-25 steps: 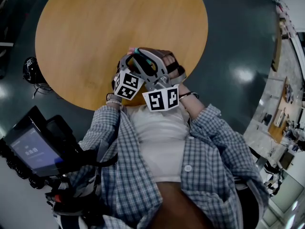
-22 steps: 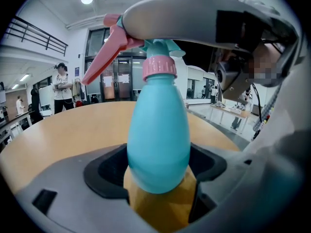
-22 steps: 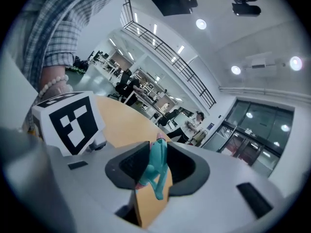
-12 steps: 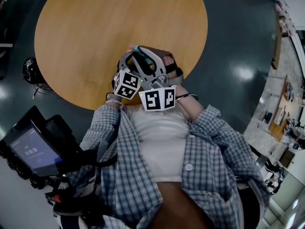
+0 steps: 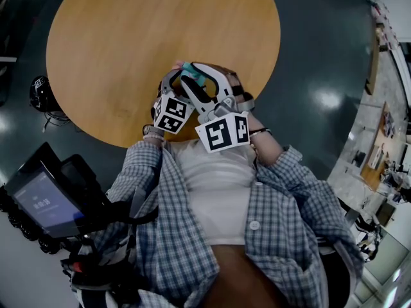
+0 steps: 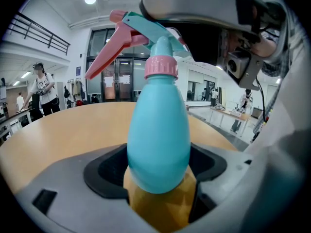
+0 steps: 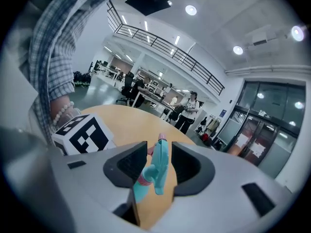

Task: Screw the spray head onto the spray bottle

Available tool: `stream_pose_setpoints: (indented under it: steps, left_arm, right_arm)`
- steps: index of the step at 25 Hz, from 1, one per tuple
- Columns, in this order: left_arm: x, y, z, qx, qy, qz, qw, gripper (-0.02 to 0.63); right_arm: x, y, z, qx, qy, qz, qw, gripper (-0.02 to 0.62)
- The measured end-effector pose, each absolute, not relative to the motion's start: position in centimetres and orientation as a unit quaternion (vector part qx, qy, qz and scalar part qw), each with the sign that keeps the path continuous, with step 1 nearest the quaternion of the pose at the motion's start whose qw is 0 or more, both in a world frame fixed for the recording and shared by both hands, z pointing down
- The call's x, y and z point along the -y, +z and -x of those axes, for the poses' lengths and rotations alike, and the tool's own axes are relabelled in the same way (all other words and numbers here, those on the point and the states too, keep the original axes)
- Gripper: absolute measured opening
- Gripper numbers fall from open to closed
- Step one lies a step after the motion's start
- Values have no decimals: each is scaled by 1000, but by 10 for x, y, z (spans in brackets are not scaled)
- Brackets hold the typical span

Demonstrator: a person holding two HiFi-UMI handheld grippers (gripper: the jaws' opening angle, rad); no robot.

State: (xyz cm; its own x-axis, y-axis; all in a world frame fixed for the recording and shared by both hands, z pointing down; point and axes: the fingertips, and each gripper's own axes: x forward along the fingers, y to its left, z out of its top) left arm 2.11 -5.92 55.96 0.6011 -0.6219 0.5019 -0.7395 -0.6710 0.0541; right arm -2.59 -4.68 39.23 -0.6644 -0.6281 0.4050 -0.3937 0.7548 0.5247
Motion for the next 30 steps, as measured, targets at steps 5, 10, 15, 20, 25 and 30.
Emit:
stream_pose_setpoints:
  steps: [5,10,15,20,25,30]
  left_arm:
    - [58,559,-21,383,227,-886,129,383]
    - [56,559,-19,382,228,-886,129,383]
    - [53,560,-13,379,231,-887,131,383]
    - [56,563,-6,374,236,-887,135,383]
    - [56,566,4,371,239,-887,140,383]
    - [55,569,14,370,243,-885,145,383]
  right_arm:
    - [41,378,6,929,-148,-219,260,133]
    - [50,394,-34,955,-23,-138,260,133]
    - [61,435,-46,944,-28,-70,322,133]
    - [54,453,-19,948,-19,29,316,133]
    - [46,461,4,937,-34,133,320,132]
    - [48,464,29,926,-54,197,317,132]
